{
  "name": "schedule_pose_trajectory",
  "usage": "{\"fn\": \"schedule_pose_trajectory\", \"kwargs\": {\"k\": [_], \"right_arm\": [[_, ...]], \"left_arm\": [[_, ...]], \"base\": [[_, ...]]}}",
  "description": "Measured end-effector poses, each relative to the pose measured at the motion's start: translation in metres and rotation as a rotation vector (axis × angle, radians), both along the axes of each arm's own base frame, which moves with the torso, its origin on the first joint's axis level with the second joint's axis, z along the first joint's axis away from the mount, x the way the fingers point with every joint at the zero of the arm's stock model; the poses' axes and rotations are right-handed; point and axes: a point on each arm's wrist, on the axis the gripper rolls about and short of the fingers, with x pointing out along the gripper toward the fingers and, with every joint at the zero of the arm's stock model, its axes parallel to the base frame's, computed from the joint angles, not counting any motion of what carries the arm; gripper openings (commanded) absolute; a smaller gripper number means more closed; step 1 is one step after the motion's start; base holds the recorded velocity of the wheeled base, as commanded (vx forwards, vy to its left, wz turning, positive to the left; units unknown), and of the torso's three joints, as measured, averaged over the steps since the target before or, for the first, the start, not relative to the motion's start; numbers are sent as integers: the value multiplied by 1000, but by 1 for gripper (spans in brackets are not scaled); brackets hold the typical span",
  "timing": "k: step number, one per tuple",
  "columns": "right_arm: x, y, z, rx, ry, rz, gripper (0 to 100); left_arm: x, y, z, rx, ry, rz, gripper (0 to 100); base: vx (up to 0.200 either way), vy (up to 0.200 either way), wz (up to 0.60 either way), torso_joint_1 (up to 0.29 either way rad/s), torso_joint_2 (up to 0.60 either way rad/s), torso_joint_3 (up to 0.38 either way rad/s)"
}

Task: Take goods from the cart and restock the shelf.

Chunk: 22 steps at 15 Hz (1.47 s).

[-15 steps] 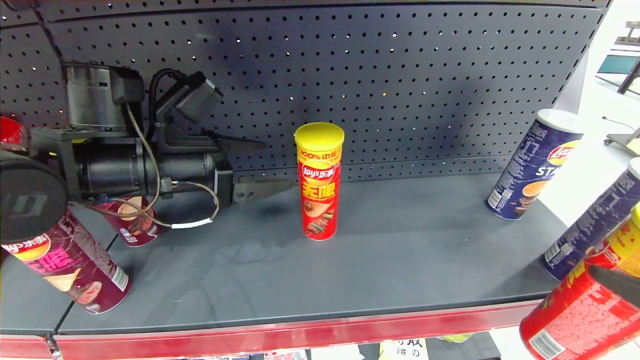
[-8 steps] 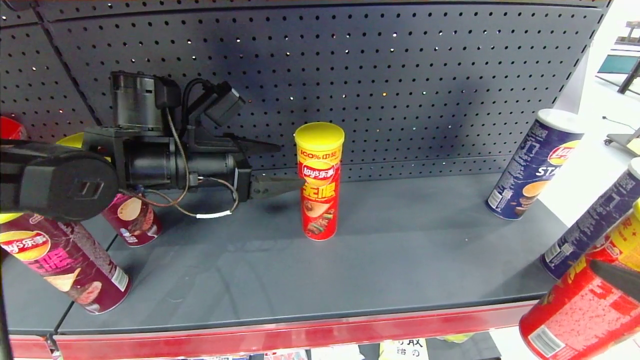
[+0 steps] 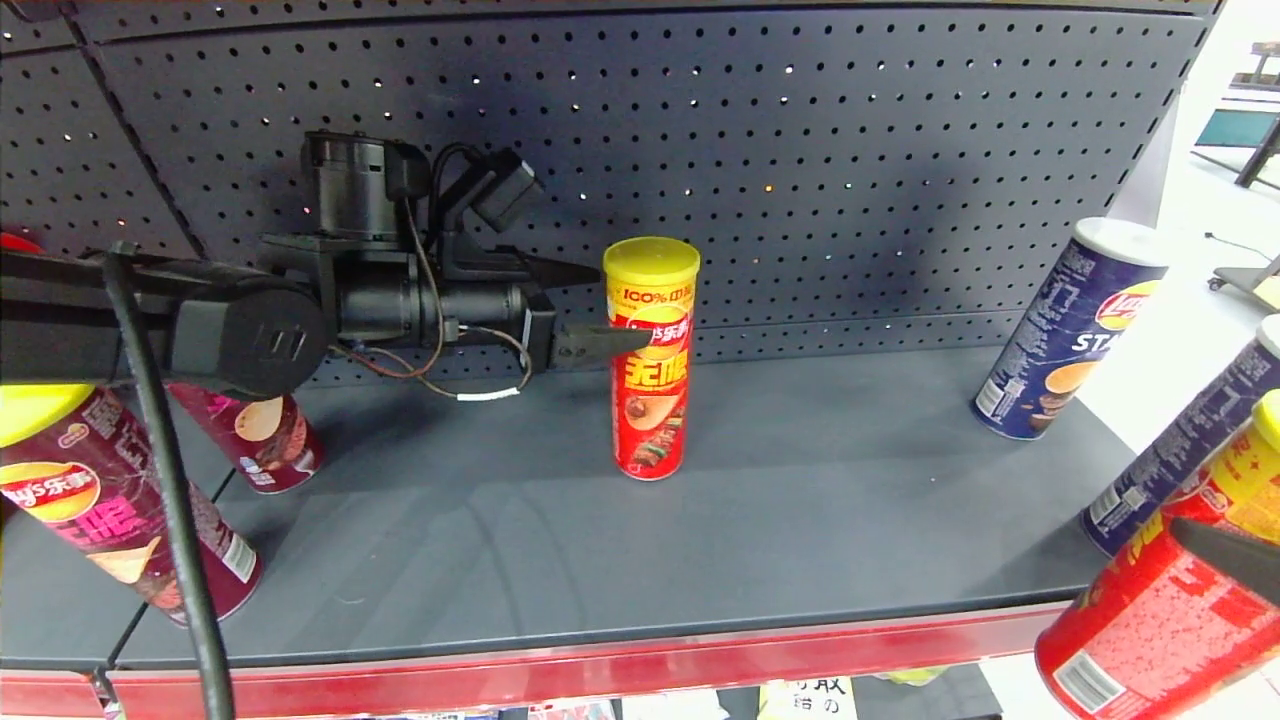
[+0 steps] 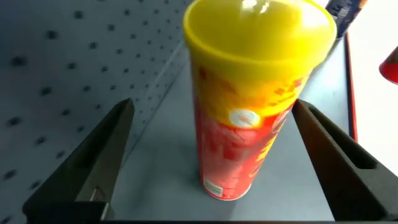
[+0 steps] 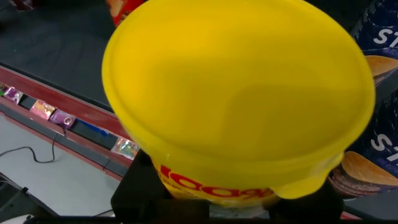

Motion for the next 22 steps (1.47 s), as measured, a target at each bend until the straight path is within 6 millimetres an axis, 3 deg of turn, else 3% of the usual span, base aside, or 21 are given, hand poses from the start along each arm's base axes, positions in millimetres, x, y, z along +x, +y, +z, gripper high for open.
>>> {"fn": "schedule_pose_trajectory", "kwargs": {"k": [7,22], "right_arm": [[2,0,0,-1,6,0,0],[2,0,-1,-2,10,-1,0]], "left_arm": [[-7,-18,-3,6,8,-41,100],[-20,-50,-6,12,49,40,100]], "base": [[0,0,0,0,0,0],[0,0,0,0,0,0]]}}
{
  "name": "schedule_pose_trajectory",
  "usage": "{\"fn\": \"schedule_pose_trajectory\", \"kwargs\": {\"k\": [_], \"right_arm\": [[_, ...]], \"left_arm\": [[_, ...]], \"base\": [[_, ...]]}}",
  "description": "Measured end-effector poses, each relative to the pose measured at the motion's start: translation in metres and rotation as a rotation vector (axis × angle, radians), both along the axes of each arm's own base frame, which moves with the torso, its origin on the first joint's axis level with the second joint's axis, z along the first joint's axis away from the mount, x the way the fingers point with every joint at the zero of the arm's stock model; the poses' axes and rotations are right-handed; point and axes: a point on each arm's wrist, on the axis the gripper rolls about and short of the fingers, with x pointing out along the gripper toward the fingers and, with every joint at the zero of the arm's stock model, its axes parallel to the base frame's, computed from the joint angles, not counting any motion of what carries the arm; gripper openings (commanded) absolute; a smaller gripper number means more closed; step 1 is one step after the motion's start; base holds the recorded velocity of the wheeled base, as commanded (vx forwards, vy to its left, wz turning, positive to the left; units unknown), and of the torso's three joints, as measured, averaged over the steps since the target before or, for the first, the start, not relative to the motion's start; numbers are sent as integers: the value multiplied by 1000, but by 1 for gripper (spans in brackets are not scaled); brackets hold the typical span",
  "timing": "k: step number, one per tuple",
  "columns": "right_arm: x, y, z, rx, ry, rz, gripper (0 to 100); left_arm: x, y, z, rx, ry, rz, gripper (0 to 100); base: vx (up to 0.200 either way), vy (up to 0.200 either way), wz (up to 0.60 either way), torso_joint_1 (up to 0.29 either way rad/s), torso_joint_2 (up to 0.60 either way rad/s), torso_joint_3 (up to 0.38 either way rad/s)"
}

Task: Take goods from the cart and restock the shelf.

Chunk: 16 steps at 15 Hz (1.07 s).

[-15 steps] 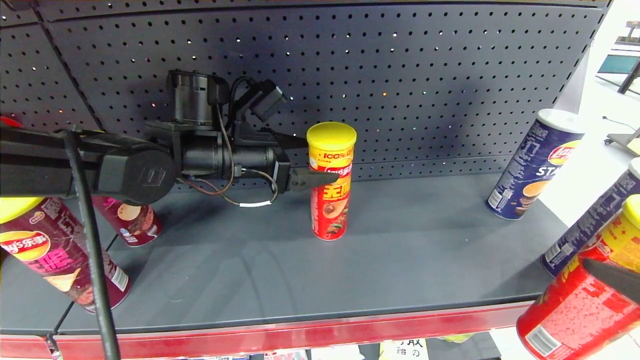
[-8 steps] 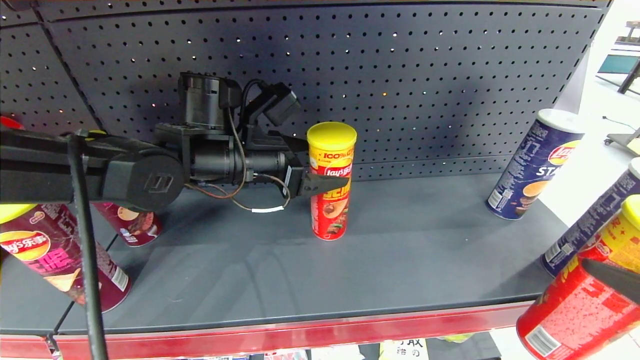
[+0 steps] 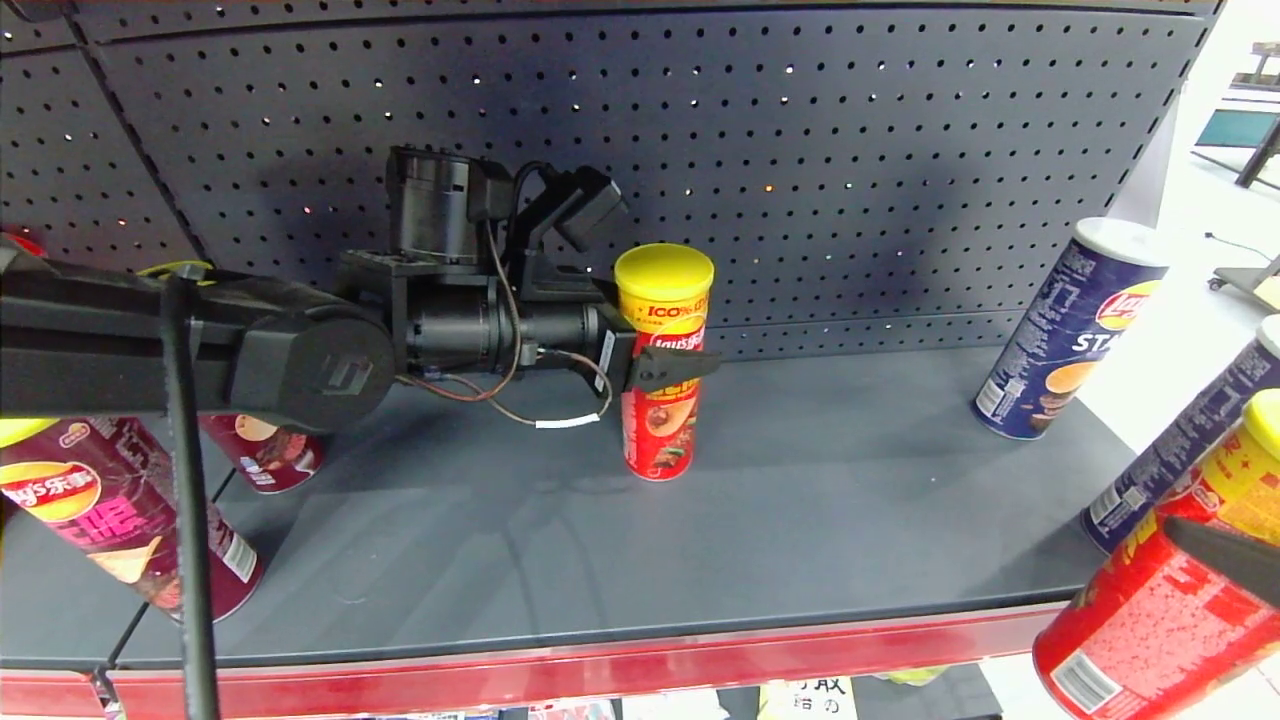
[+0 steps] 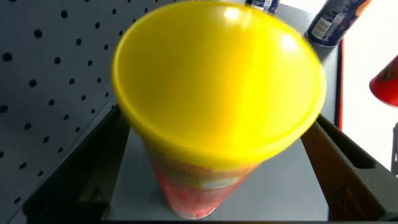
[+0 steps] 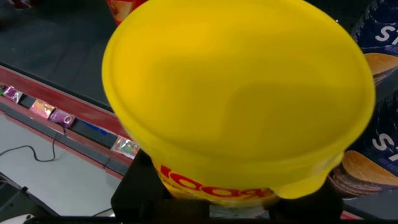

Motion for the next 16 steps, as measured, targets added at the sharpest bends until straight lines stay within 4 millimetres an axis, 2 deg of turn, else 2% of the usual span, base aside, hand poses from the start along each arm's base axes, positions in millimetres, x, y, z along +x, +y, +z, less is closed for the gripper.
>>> {"fn": "schedule_pose_trajectory", "kwargs": {"k": [1,8,12,16], "right_arm": [[0,0,0,0,-1,-1,0],[0,0,2,3,-15,-2,0],[0,0,3,4,-20,-2,0],[0,0,3,3,-22,-1,0]], "left_arm": [[1,-1,-1,2,0,-3,0],[-4,0,-4,5,22,-50,0],[-30,15,-7,3,69,-126,0],[-46,24,-6,6,38,-208,0]], "base": [[0,0,0,0,0,0],[0,0,0,0,0,0],[0,0,0,0,0,0],[0,0,0,0,0,0]]}}
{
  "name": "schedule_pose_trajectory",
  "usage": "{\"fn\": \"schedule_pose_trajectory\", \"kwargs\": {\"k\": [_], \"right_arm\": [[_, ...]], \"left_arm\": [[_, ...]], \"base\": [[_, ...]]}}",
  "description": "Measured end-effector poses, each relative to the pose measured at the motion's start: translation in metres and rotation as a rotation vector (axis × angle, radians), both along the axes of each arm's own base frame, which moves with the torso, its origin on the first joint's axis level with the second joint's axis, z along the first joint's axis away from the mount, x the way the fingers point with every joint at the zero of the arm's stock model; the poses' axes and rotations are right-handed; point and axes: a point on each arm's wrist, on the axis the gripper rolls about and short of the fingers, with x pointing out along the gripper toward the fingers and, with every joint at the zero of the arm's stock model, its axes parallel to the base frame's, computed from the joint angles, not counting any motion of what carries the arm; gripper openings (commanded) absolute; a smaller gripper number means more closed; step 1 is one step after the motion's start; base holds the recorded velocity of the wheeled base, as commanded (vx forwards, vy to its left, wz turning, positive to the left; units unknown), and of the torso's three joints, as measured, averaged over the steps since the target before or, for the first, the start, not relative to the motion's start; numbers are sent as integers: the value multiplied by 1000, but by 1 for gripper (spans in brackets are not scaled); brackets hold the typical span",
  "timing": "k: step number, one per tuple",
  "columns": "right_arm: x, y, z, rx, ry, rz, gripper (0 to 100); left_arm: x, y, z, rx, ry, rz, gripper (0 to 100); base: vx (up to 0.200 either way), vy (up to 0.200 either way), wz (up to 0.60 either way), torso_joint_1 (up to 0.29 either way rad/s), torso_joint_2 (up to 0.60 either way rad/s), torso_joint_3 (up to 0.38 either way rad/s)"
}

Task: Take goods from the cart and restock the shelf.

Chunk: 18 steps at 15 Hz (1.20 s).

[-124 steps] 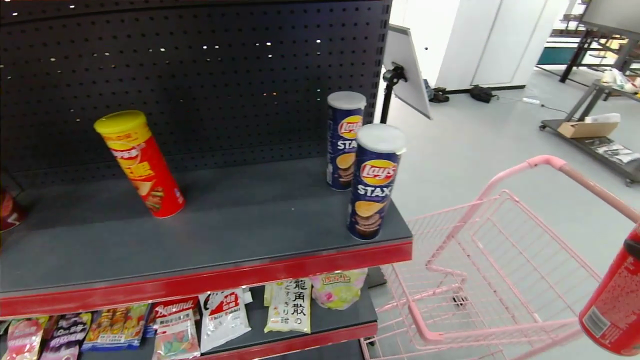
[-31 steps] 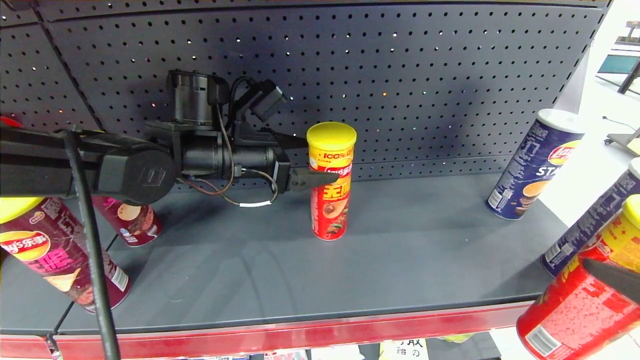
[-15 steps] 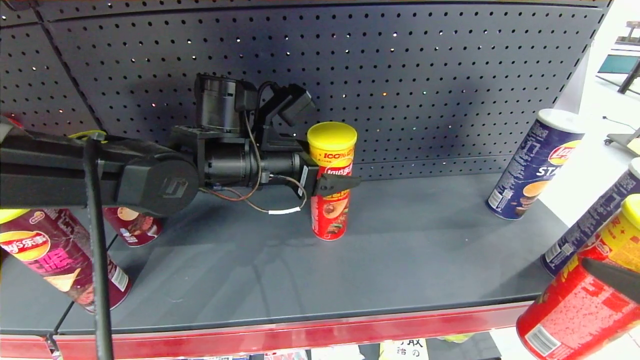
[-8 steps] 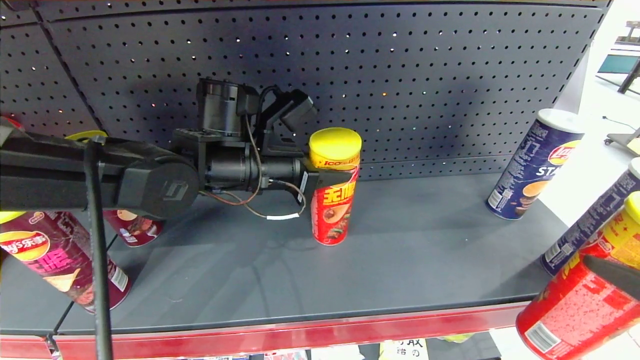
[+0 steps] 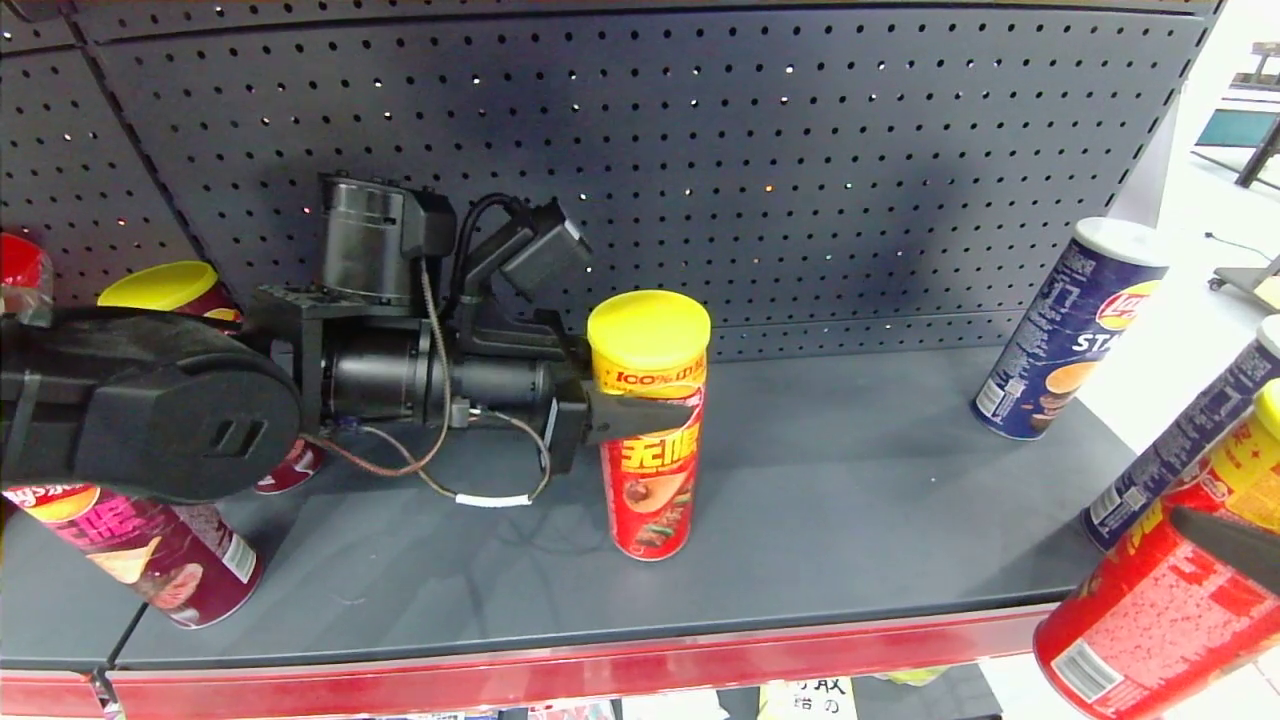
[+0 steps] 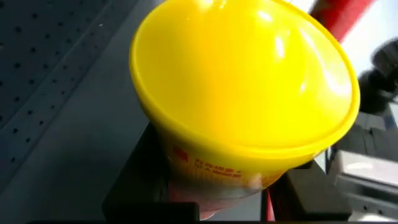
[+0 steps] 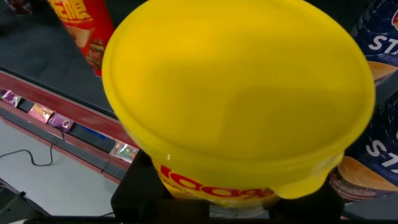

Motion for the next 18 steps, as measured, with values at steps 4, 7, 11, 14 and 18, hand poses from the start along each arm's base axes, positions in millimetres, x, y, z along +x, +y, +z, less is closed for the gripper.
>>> {"fn": "schedule_pose_trajectory", "kwargs": {"k": [4,7,11,14,18], "right_arm": [[0,0,1,0,-2,1,0],[0,0,1,1,-2,1,0],[0,0,1,1,-1,1,0],[1,0,0,-1,3,1,0],[1,0,0,-1,5,2,0]], "left_arm": [[-11,7,-9,20,-16,-43,0],[-15,10,-8,20,-8,-55,0],[-20,12,-4,9,-4,-61,0],[-26,16,-8,10,16,-81,0],[-32,20,-11,12,23,-91,0]], "base": [[0,0,0,0,0,0],[0,0,0,0,0,0],[0,0,0,0,0,0],[0,0,0,0,0,0],[0,0,0,0,0,0]]}}
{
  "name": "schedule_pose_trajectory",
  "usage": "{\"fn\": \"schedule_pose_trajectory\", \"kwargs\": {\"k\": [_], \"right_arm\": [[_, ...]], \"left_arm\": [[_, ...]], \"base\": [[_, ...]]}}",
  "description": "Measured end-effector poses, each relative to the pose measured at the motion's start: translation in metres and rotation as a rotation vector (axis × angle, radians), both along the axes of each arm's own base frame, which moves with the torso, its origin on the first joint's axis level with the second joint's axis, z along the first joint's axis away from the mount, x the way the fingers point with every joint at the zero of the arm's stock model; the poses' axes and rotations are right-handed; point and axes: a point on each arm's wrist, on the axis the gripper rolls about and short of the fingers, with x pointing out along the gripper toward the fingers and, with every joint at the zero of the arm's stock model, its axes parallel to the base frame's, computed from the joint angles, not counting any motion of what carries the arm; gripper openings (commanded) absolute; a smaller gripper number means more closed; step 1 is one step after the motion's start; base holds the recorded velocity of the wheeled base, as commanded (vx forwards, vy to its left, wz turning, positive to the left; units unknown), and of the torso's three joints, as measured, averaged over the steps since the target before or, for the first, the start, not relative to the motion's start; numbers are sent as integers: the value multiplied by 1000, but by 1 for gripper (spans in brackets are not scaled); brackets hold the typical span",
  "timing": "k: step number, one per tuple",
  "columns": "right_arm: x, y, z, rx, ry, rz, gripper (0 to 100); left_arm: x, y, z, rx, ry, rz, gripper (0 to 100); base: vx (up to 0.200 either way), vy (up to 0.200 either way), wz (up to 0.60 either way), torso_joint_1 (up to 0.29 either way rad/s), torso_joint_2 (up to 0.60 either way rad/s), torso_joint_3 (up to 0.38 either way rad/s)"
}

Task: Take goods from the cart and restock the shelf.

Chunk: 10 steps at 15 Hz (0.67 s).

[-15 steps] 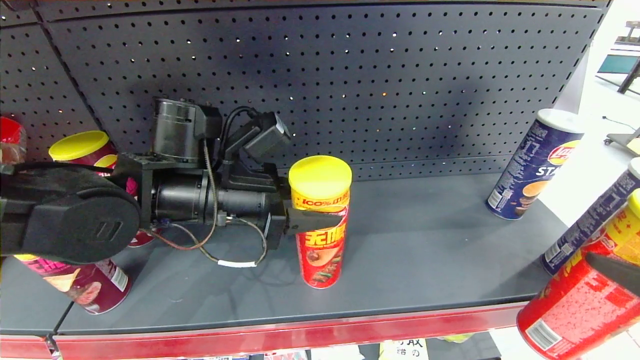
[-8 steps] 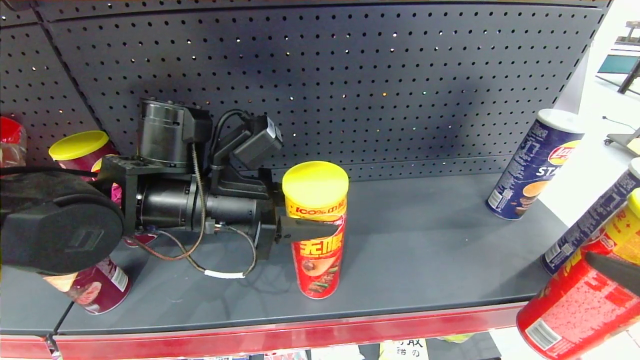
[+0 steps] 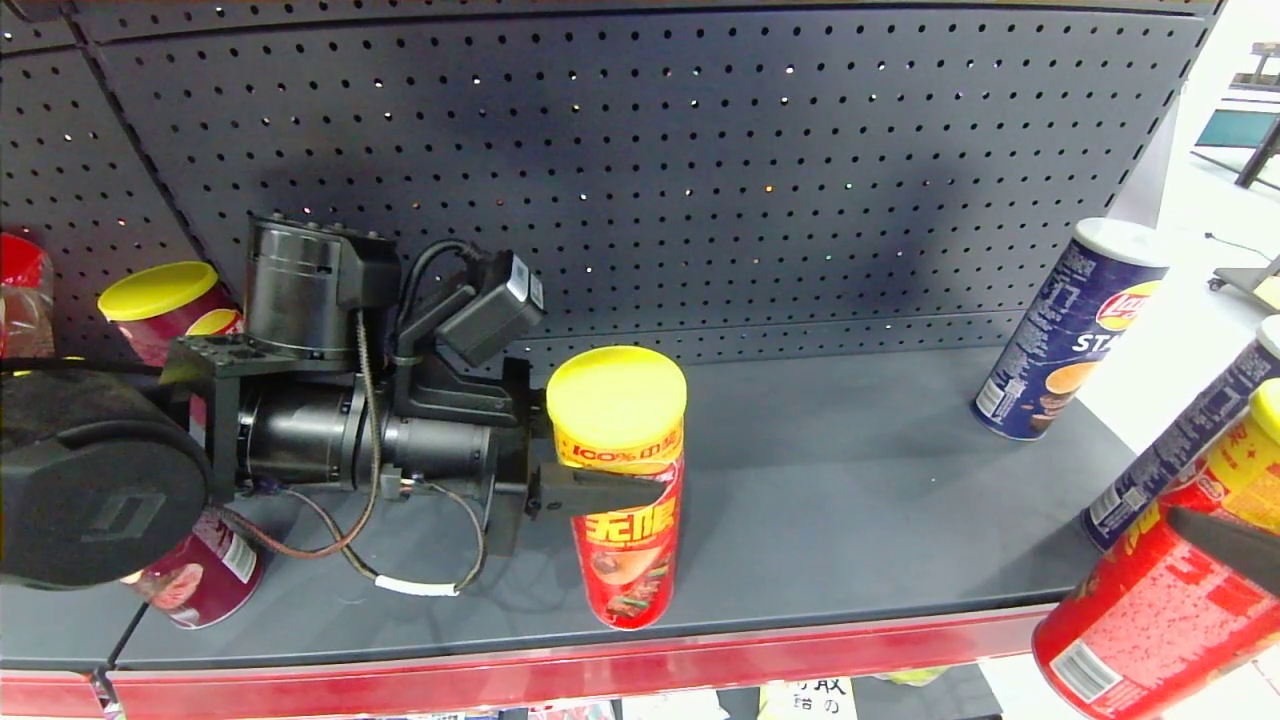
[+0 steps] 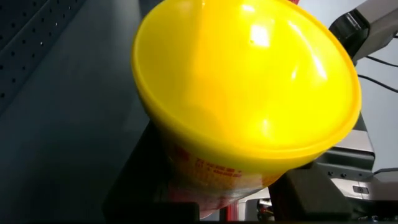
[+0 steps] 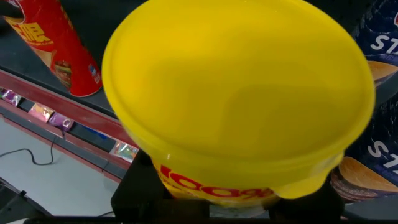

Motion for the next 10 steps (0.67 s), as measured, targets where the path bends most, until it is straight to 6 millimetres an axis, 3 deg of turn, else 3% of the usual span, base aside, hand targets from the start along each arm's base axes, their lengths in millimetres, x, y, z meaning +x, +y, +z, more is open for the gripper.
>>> {"fn": "schedule_pose_trajectory", "kwargs": {"k": [10], "right_arm": [[0,0,1,0,-2,0,0]], "left_arm": [[-3,-1,-1,-2,6,-20,0]], "base": [[0,0,0,0,0,0]]}}
